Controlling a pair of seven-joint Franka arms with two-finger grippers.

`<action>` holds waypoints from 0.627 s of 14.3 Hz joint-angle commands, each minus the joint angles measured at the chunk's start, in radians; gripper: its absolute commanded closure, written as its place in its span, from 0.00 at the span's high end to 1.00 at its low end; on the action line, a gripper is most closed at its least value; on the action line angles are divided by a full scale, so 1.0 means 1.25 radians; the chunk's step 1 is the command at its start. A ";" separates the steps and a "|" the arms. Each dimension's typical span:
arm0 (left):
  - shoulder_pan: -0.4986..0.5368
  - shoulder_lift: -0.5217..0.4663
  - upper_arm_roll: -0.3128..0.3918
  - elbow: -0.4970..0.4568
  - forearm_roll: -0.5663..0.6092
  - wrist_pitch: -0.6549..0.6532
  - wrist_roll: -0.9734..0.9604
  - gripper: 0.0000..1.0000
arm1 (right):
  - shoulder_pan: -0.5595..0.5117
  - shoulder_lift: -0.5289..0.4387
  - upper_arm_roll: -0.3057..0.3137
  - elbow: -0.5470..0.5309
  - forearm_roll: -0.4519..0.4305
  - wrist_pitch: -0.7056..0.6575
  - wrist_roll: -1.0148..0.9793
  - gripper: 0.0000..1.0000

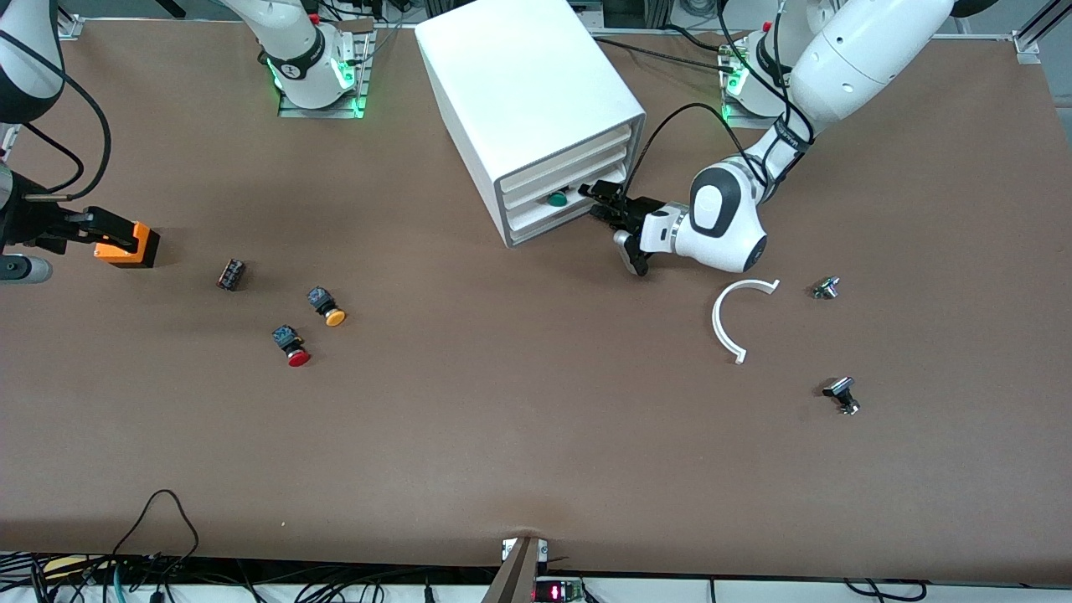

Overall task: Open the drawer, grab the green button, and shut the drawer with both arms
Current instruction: 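Grasp the drawer handle with the left gripper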

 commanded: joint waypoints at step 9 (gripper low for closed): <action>0.007 -0.014 -0.024 -0.028 -0.027 0.012 0.016 0.08 | -0.003 0.002 0.003 0.005 -0.001 -0.007 -0.010 1.00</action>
